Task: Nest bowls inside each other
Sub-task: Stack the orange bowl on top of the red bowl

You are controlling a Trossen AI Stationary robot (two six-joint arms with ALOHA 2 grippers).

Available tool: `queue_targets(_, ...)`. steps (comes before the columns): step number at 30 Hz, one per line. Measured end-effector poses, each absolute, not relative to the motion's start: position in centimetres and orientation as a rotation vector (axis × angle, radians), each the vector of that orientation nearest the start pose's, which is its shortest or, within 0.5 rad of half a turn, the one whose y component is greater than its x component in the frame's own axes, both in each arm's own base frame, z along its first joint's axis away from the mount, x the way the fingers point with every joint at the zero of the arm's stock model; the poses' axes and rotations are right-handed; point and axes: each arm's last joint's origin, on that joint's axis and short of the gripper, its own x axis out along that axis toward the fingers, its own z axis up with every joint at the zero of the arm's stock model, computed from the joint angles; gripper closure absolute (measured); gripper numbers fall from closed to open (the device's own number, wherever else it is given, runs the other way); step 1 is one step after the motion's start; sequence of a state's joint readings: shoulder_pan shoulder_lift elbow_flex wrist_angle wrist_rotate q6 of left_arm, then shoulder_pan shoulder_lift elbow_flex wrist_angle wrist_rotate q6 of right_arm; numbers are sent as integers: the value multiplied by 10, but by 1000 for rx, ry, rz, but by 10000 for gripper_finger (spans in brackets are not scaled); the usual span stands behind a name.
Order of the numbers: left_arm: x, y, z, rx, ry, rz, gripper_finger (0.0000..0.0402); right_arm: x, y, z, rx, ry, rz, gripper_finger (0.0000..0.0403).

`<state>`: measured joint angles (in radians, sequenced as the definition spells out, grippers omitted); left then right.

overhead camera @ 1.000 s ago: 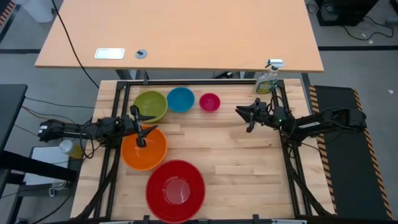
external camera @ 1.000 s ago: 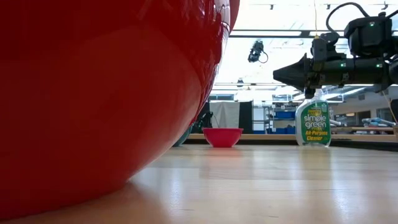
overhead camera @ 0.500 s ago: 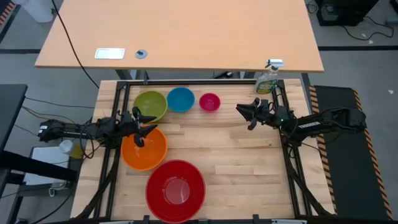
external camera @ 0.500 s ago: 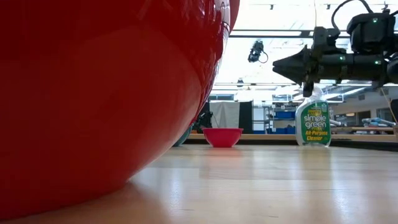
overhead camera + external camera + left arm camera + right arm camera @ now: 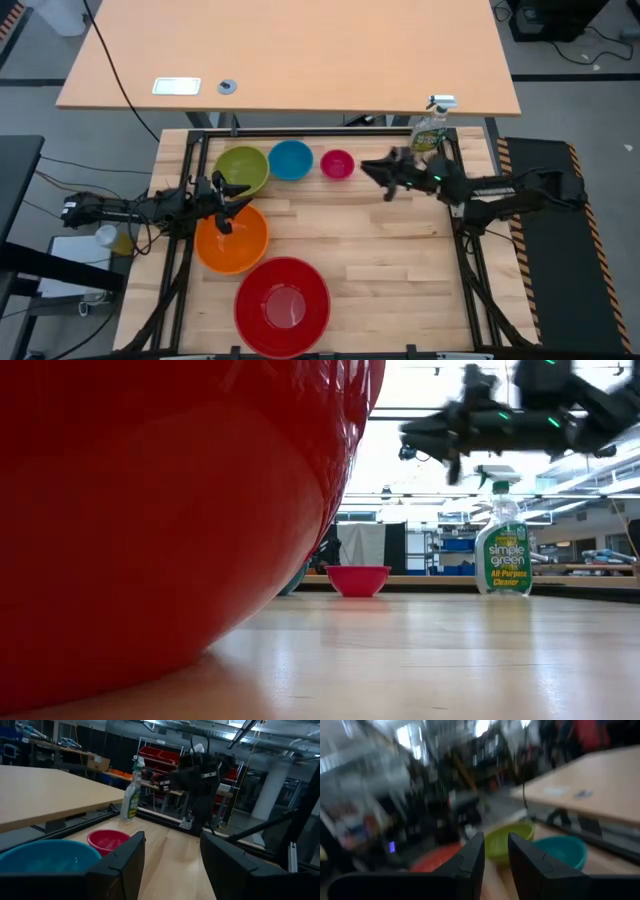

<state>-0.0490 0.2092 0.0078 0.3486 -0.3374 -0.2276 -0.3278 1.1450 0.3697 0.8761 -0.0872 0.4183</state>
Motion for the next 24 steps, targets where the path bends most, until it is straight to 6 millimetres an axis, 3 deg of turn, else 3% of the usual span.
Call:
queue_targets(5,109,3,188,-212,-129,217,208,272,-69,261,283,139,-222,308)
queue_targets(9,104,3,211,-184,13,224,208,313,-64,273,213,206,-178,308)
queue_targets(16,85,3,254,-217,106,232,208,369,-55,267,204,249,-129,308)
queue_targets(24,89,-3,263,-213,145,168,208,422,-47,256,227,264,-97,308)
